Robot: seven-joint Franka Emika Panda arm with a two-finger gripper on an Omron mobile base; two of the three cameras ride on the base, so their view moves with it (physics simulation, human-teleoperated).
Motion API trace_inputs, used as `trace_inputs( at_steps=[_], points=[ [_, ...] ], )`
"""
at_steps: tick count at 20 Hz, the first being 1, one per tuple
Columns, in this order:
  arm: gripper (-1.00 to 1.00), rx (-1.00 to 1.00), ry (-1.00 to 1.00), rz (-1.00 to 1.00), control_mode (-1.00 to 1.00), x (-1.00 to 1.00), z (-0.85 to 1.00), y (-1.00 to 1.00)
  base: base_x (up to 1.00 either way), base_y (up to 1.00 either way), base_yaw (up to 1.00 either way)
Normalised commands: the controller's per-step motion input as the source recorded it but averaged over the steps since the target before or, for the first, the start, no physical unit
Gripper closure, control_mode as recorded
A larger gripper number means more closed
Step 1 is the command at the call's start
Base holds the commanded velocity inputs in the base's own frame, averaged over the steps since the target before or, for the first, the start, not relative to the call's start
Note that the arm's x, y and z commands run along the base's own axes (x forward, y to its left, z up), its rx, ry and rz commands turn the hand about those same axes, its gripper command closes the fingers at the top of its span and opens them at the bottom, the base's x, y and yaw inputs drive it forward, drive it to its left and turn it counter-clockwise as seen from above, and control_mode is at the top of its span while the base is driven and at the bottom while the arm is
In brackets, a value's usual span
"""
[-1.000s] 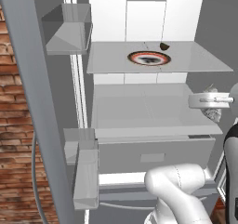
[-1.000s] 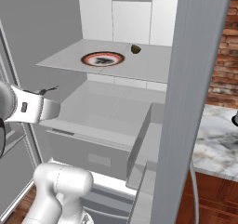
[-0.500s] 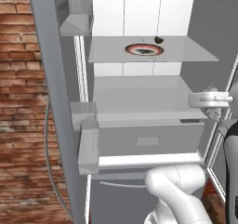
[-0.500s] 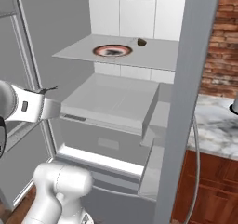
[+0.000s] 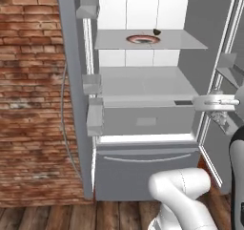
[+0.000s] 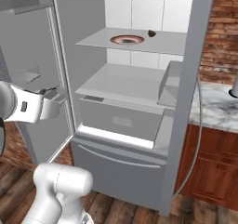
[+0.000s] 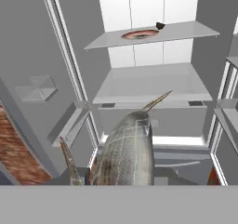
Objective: Retrieve the fish from the fridge and place it on the saucepan with marinade on the stove.
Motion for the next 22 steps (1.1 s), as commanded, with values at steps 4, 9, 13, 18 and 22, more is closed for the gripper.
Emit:
trace_inputs(
  at_steps=[4,9,13,18,22],
  points=[
    [1.00,0.00,0.00,0.00,1.00,0.00,0.00,0.00,-0.66,0.00,0.09],
    [1.00,0.00,0.00,0.00,1.00,0.00,0.00,0.00,-0.54,0.00,0.13],
    [1.00,0.00,0.00,0.00,1.00,0.00,0.00,0.00,-0.52,0.00,0.18],
    [1.00,0.00,0.00,0.00,1.00,0.00,0.00,0.00,-0.63,0.00,0.21],
    [1.00,0.00,0.00,0.00,1.00,0.00,0.00,0.00,-0.71,0.00,0.23]
  ],
)
